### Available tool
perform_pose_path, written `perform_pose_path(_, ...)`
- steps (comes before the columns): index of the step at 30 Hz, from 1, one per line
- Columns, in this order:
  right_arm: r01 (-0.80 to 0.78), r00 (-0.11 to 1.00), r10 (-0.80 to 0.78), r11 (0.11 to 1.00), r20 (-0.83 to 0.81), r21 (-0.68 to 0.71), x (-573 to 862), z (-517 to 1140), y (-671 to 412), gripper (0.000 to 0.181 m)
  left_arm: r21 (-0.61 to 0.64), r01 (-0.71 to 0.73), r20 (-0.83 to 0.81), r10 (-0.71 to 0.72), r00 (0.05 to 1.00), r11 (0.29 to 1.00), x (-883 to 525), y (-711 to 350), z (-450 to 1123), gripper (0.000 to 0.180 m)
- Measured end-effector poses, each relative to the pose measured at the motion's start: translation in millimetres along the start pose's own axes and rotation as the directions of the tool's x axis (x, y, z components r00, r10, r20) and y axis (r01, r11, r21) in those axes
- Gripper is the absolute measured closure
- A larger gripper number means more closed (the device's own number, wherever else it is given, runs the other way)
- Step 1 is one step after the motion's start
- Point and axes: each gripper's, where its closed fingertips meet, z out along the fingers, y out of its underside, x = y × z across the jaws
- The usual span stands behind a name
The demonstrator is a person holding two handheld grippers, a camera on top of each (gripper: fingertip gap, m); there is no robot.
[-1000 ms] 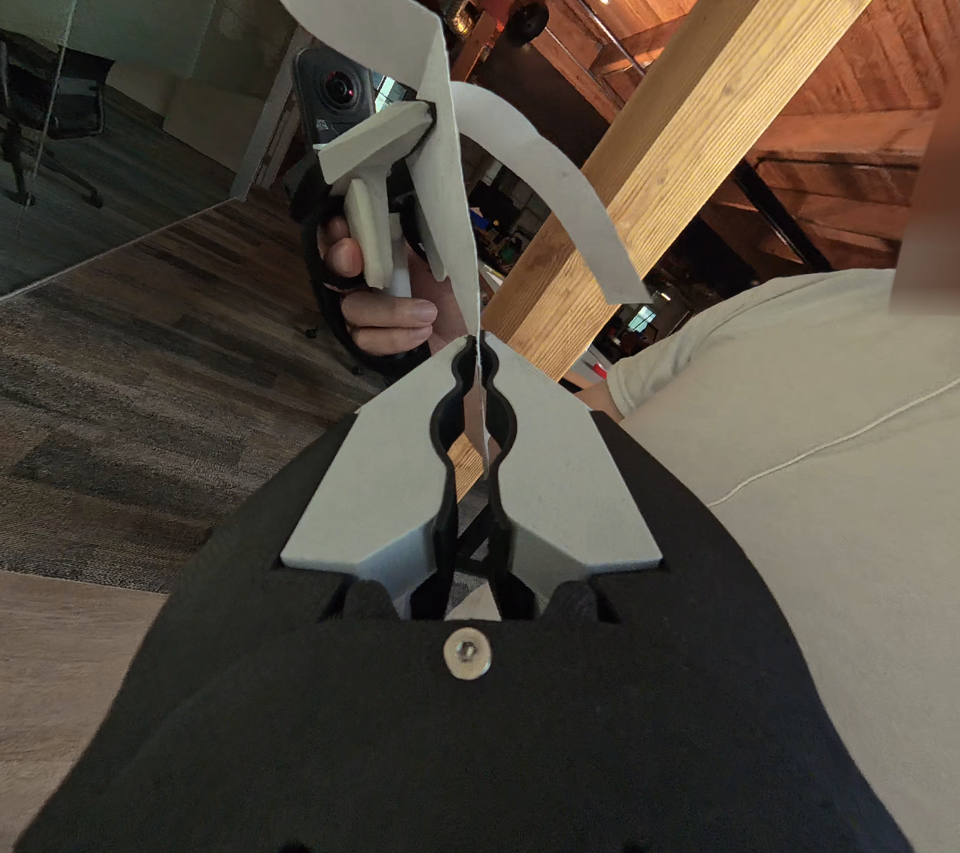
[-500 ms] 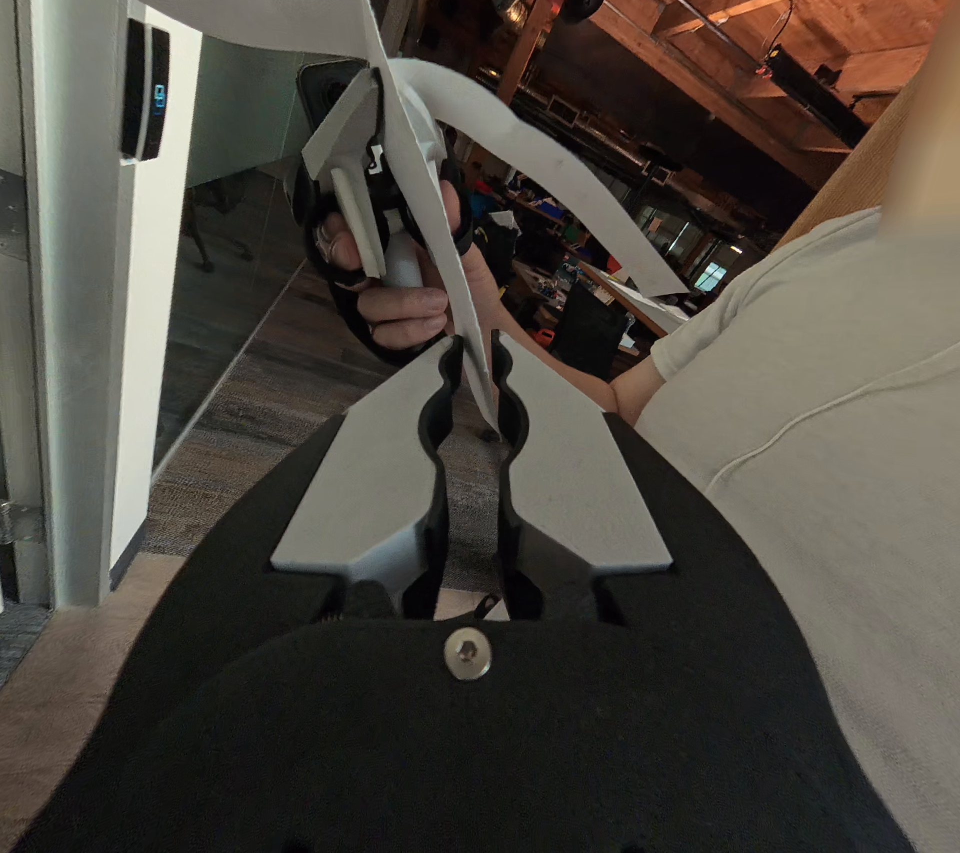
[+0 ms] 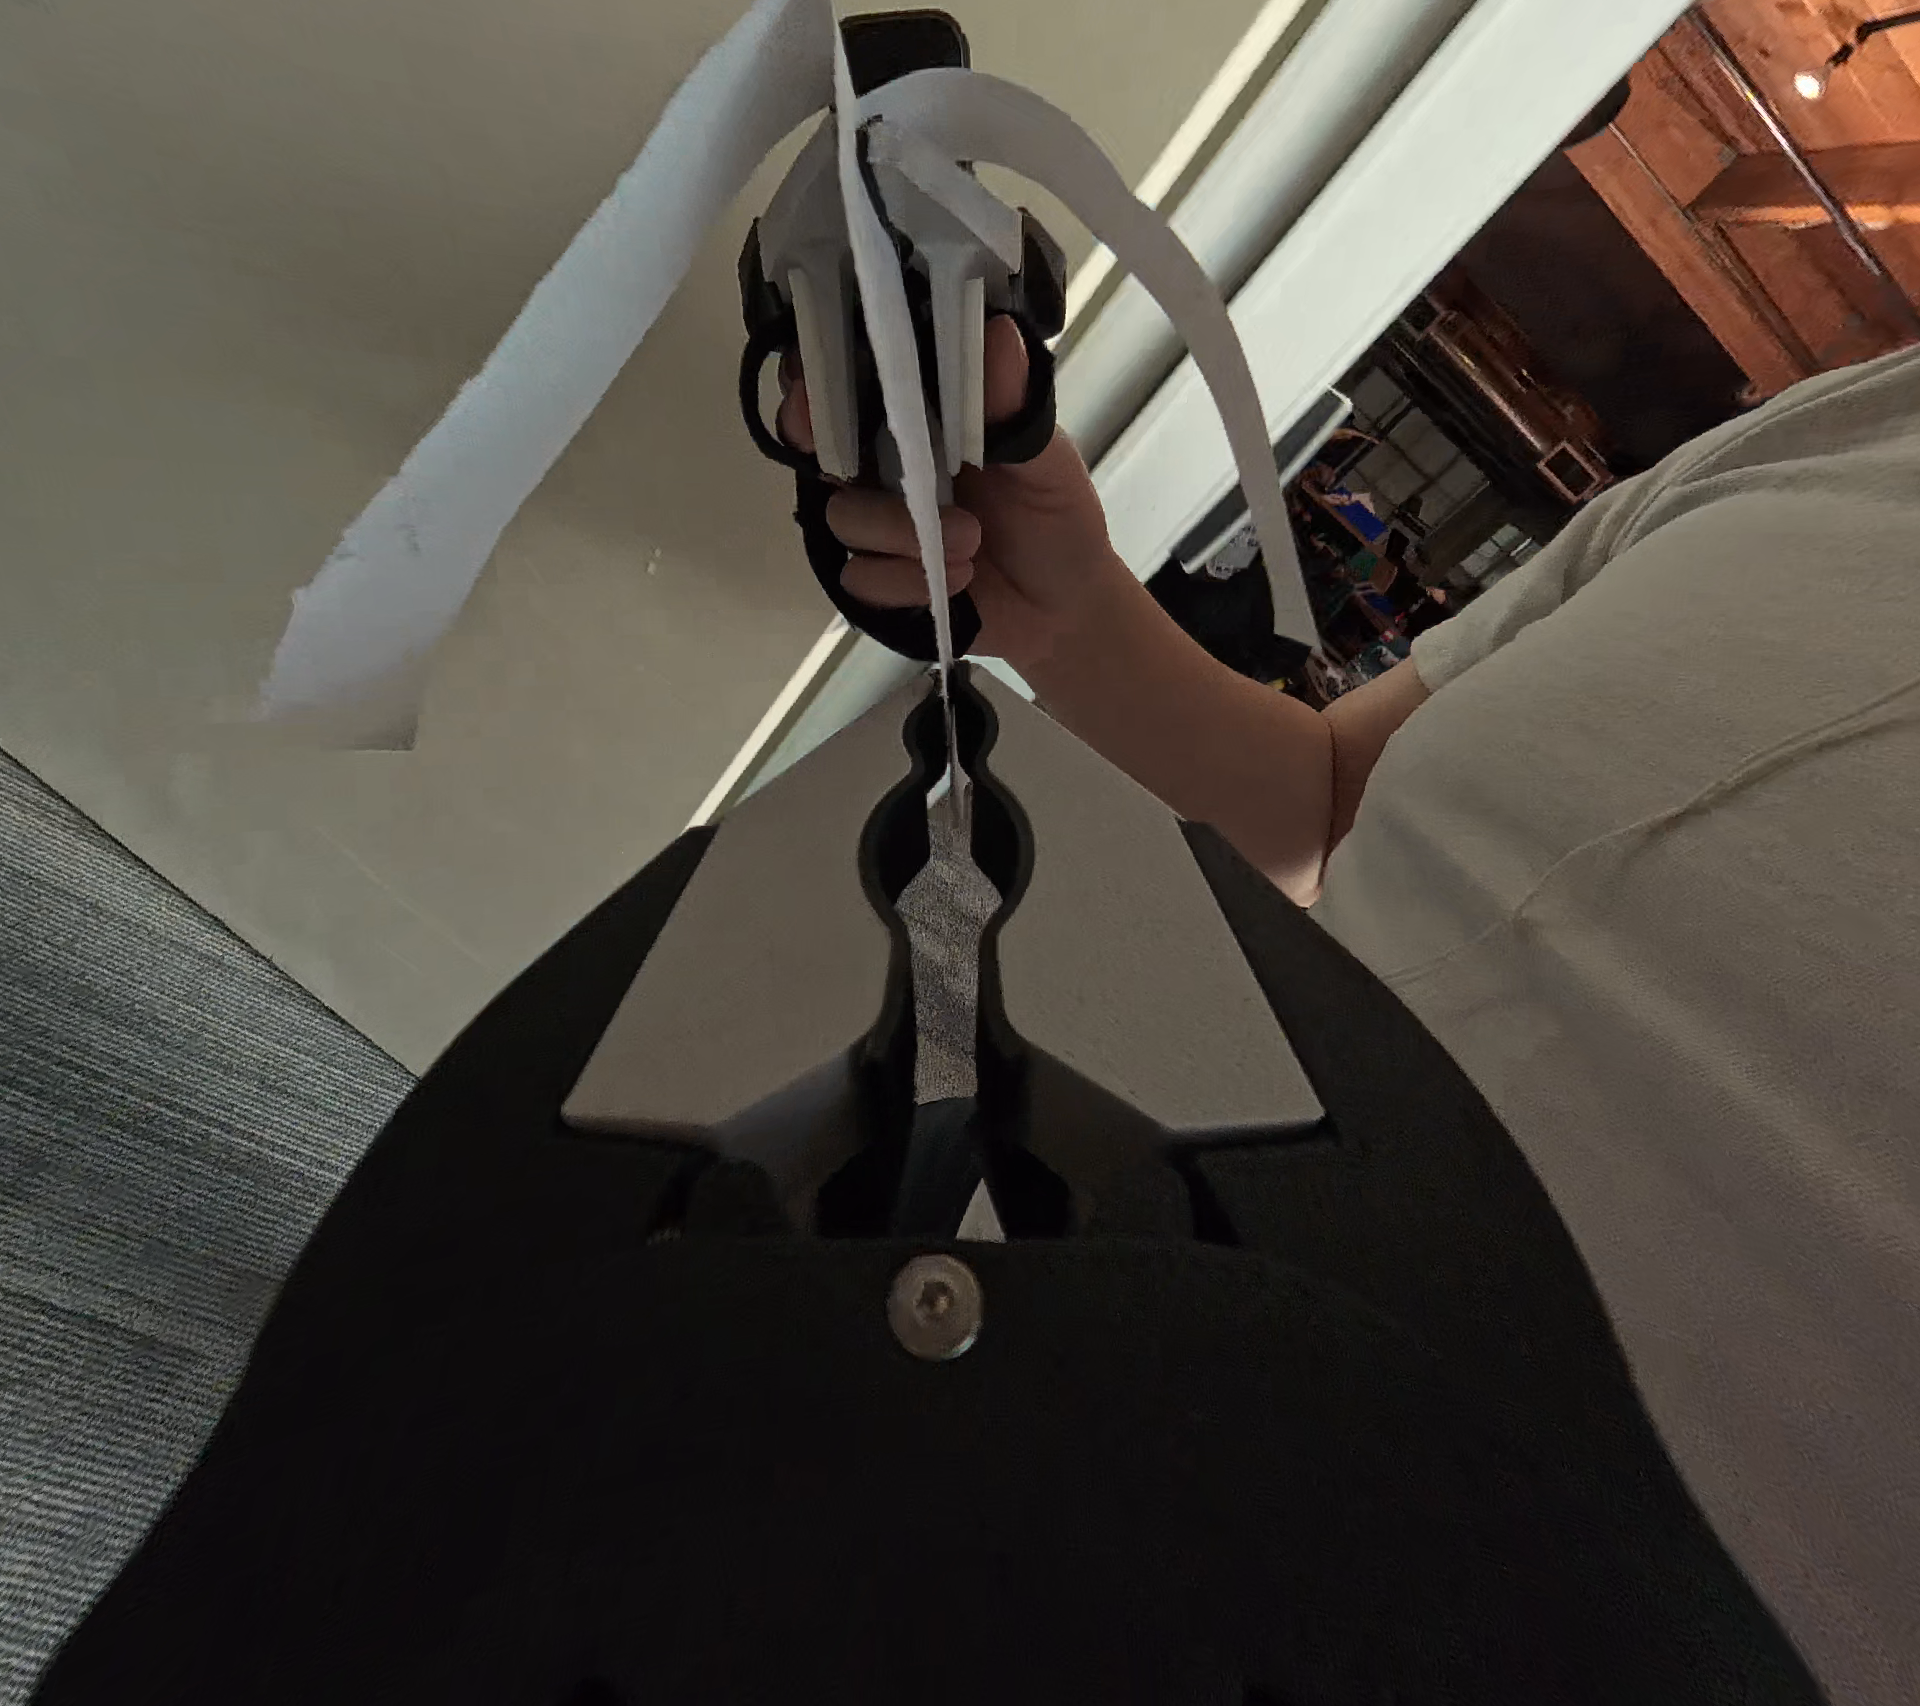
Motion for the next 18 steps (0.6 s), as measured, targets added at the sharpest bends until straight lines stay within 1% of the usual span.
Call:
perform_pose_path(2, 0.024, 1.000, -0.024, 0.999, 0.010, 0.047, -49, 12, -51, 0.181, -0.045, -0.015, 0.046, 0.017, 0.999, 0.999, 46, -53, 14, 0.180)
perform_pose_path(4, -0.013, 0.999, 0.009, 0.996, 0.048, 0.086, -96, 21, -101, 0.181, -0.091, -0.010, 0.054, 0.015, 0.998, 0.996, 91, -104, 29, 0.180)
perform_pose_path(7, -0.061, 0.994, 0.049, 0.992, 0.102, 0.115, -164, 27, -170, 0.181, -0.131, 0.065, 0.052, -0.059, 0.997, 0.989, 151, -176, 52, 0.180)
perform_pose_path(8, -0.083, 0.990, 0.068, 0.989, 0.120, 0.121, -188, 29, -191, 0.178, -0.139, 0.084, 0.056, -0.077, 0.995, 0.987, 172, -199, 58, 0.180)
perform_pose_path(10, -0.148, 0.979, 0.131, 0.984, 0.156, 0.104, -241, 33, -228, 0.168, -0.151, 0.126, 0.052, -0.119, 0.992, 0.980, 217, -243, 71, 0.180)
perform_pose_path(12, -0.214, 0.966, 0.197, 0.973, 0.170, 0.083, -299, 40, -264, 0.164, -0.164, 0.171, 0.037, -0.167, 0.985, 0.972, 266, -285, 80, 0.180)
perform_pose_path(13, -0.236, 0.964, 0.222, 0.967, 0.145, 0.091, -325, 45, -283, 0.167, -0.169, 0.192, 0.029, -0.190, 0.981, 0.967, 291, -305, 82, 0.180)
perform_pose_path(14, -0.253, 0.964, 0.242, 0.963, 0.106, 0.097, -351, 50, -302, 0.181, -0.173, 0.214, 0.014, -0.215, 0.977, 0.961, 317, -325, 84, 0.180)
perform_pose_path(17, -0.293, 0.955, 0.295, 0.952, -0.009, 0.088, -433, 72, -356, 0.181, -0.175, 0.274, -0.065, -0.288, 0.955, 0.946, 397, -386, 82, 0.180)
perform_pose_path(18, -0.279, 0.958, 0.283, 0.958, -0.051, 0.065, -458, 81, -373, 0.181, -0.159, 0.274, -0.111, -0.293, 0.950, 0.949, 424, -409, 80, 0.180)
